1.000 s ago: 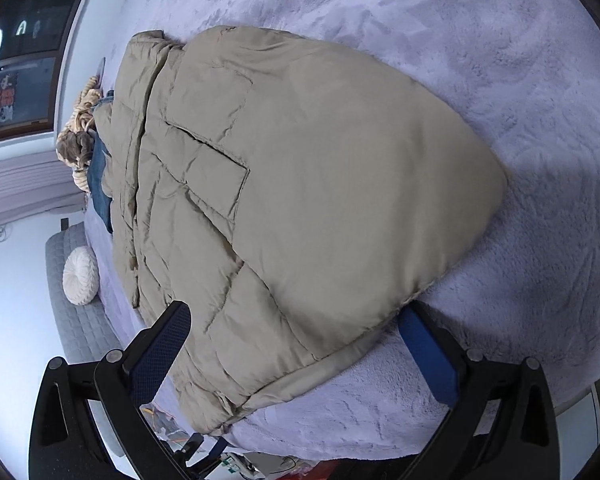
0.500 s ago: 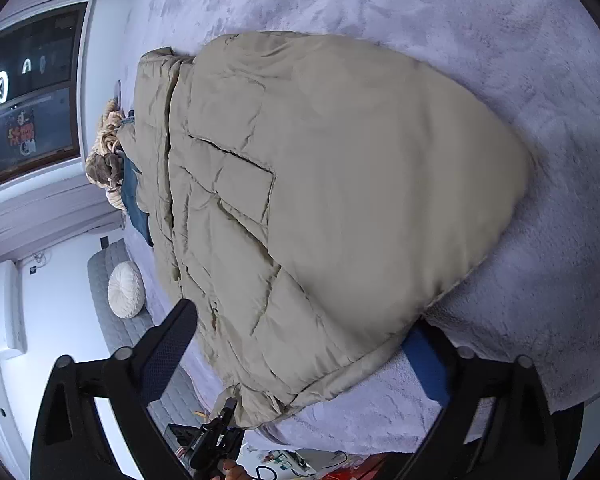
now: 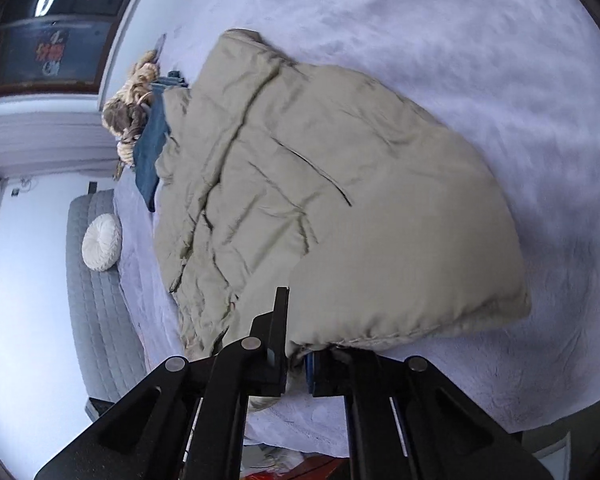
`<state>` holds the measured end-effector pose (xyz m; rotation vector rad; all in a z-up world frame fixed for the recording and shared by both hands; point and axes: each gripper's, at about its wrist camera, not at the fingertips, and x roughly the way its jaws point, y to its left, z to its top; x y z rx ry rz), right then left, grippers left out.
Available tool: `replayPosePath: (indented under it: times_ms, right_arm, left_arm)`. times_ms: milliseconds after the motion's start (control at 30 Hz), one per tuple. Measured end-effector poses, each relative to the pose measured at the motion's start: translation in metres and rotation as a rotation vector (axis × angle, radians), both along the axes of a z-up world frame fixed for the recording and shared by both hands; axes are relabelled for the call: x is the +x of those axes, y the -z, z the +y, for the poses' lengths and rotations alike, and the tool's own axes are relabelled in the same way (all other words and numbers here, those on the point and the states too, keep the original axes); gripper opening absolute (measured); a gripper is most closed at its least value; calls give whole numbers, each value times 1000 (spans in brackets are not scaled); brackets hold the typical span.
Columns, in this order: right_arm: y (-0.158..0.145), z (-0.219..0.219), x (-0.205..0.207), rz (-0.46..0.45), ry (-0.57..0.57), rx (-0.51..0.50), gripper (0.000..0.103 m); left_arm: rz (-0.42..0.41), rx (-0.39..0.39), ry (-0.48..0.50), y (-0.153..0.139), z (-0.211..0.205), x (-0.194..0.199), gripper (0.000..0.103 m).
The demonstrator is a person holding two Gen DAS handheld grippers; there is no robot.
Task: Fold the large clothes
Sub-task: 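Grasp the jacket hem with both tools and lift it up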
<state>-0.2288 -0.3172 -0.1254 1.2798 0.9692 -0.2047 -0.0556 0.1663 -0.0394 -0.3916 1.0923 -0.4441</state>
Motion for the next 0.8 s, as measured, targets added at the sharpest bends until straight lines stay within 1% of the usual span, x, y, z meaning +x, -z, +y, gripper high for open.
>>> replayPosePath:
  times_ms: [133, 233, 300, 400, 467, 533, 633, 700, 800]
  right_arm:
    - [-45, -18, 41, -88, -93, -84, 7]
    - [-74, -35, 78, -137, -149, -137, 7]
    - [-88, -46, 101, -163, -182, -158, 7]
    - [-101, -60, 145, -181, -245, -199, 7]
    - [-105, -68, 174, -179, -283, -227, 7]
    - [-106, -75, 205, -176, -316, -260, 7]
    - [-100, -84, 248, -163, -331, -283, 7]
    - [-92, -88, 274, -157, -333, -298, 7]
    - [-72, -93, 308, -140, -319, -320, 7]
  left_arm:
    - [-87, -16, -40, -38, -11, 29, 13]
    - [-152, -2, -59, -63, -27, 55, 13]
    - [-181, 10, -73, -73, -37, 73, 13]
    - [-216, 25, -106, -80, -53, 104, 13]
    - [-219, 33, -129, -77, -62, 124, 13]
    - [-213, 50, -143, -70, -72, 152, 13]
    - [-209, 101, -140, -55, -87, 189, 13]
    - [-202, 141, -130, -38, -98, 220, 13]
    - [-163, 186, -116, -2, -113, 262, 13]
